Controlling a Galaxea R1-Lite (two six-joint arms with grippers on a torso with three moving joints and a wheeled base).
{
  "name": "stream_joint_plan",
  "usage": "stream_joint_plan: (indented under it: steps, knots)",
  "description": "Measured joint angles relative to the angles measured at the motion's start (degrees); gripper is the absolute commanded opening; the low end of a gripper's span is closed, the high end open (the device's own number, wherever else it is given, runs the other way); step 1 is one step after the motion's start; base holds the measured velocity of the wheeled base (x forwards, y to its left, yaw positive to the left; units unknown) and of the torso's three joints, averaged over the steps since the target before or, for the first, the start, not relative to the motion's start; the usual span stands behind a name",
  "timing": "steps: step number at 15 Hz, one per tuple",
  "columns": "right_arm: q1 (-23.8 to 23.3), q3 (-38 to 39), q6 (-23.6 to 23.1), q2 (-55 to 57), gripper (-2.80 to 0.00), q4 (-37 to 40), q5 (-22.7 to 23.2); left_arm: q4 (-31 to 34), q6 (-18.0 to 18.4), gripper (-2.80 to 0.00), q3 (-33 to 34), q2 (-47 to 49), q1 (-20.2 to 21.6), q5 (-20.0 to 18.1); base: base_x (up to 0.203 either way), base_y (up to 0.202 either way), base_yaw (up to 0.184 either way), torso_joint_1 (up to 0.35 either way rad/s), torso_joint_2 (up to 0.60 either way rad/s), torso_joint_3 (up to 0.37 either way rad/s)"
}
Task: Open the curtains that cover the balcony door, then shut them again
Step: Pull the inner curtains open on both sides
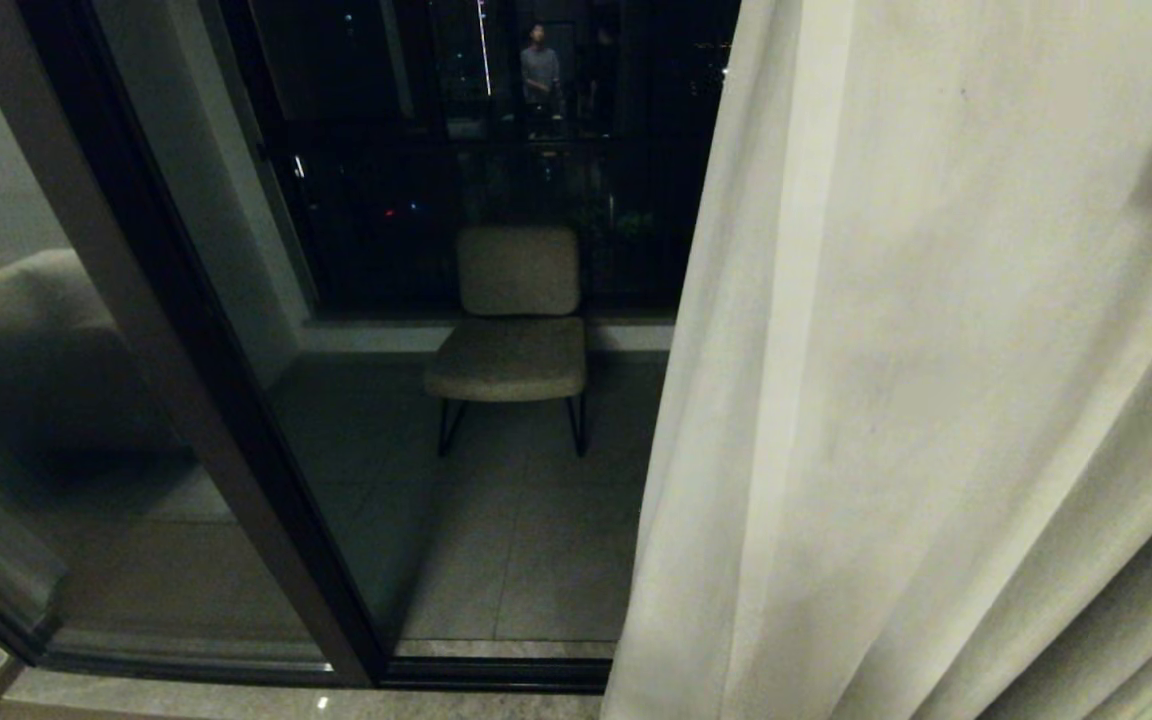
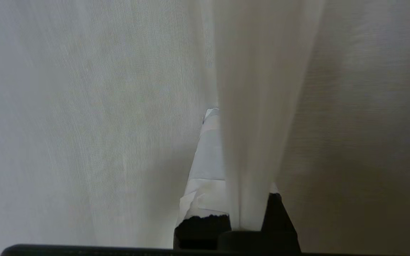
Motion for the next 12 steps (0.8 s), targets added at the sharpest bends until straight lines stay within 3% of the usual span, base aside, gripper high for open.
stream_joint_plan:
  steps: [12]
  knots:
    - [-23.2,-4.0,0.2,2.7,-2.80,-0.4,0.5,0.0,0.0,-2.80,0.0,0.0,0.0,0.0,0.000,0.000,0.000,0.000,0.00,0.000]
